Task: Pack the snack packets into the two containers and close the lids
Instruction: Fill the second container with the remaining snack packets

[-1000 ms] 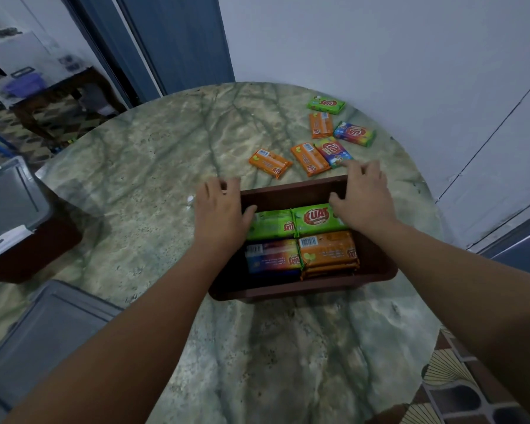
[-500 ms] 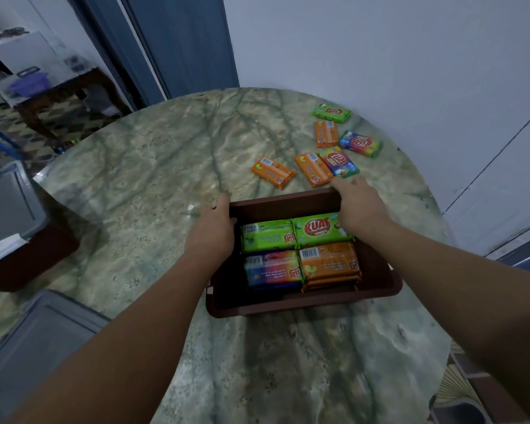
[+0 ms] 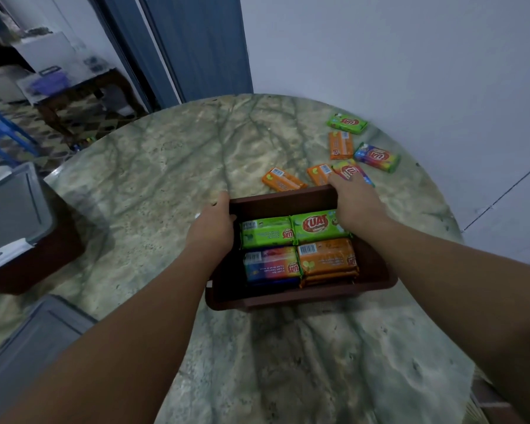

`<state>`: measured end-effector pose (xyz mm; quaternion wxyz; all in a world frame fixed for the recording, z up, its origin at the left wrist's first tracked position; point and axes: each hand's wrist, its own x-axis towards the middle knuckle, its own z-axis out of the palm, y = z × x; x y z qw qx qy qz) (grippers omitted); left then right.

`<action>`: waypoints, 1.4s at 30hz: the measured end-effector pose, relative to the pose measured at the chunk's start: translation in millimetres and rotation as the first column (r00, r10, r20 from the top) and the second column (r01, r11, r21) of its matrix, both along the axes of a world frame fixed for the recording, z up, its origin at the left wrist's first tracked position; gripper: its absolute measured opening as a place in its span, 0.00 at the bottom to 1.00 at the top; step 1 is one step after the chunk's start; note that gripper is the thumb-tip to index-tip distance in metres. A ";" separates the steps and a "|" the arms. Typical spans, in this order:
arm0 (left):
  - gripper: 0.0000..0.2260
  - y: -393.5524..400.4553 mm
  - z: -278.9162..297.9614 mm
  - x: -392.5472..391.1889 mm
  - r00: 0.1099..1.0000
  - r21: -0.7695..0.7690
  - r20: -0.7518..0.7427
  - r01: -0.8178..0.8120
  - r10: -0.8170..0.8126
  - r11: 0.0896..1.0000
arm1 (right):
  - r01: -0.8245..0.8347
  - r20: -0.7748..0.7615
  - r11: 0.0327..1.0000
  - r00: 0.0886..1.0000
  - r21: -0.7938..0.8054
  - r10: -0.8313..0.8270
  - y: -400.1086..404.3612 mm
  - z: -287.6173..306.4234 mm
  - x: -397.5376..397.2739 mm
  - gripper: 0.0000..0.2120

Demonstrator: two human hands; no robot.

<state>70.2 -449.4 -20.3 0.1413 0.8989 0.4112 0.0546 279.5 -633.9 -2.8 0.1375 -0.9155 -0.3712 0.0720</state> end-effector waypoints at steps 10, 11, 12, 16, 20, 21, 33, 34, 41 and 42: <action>0.07 5.6 -1.6 5.2 0.999 0.006 0.012 -0.033 0.033 0.999 | 0.021 0.005 1.000 1.000 -0.016 -0.021 9.5 -2.3 4.5 0.28; 0.07 5.6 -1.6 5.7 0.999 0.009 0.008 -0.036 0.036 0.999 | 0.023 0.010 1.000 1.000 -0.014 -0.023 8.9 -2.8 4.6 0.28; 0.07 5.6 -1.7 6.0 0.999 0.008 0.003 -0.038 0.038 0.999 | 0.023 0.012 1.000 1.000 -0.014 -0.022 8.5 -3.2 4.3 0.28; 0.11 3.6 -1.1 6.1 1.000 0.037 -0.019 -0.022 0.023 0.999 | 0.026 -0.007 1.000 1.000 0.010 -0.026 6.9 -3.5 2.9 0.28; 0.18 0.4 4.9 5.1 0.999 0.240 0.001 0.033 -0.034 0.970 | 0.056 -0.051 0.998 0.997 0.034 -0.054 6.8 -1.1 1.2 0.21; 0.18 -0.2 8.9 8.6 0.997 0.257 0.036 0.053 -0.064 0.965 | 0.067 -0.073 0.996 0.995 0.059 -0.063 8.1 1.1 1.0 0.19; 0.06 23.4 46.2 133.3 0.976 -0.166 0.179 0.158 -0.128 0.973 | 0.278 -0.460 0.933 0.876 0.227 -0.149 49.2 19.5 73.1 0.03; 0.06 29.3 41.7 142.0 0.980 -0.172 0.118 0.177 -0.158 0.969 | 0.260 -0.462 0.943 0.876 0.209 -0.139 50.9 18.3 79.9 0.03; 0.21 51.7 -2.1 184.4 0.892 -0.141 -0.279 0.329 -0.356 0.934 | 0.204 -0.528 0.969 0.843 0.138 -0.103 70.0 -6.9 107.6 0.07; 0.22 52.7 -7.3 188.5 0.868 -0.140 -0.327 0.348 -0.375 0.927 | 0.192 -0.530 0.973 0.843 0.131 -0.095 72.2 -9.9 110.3 0.08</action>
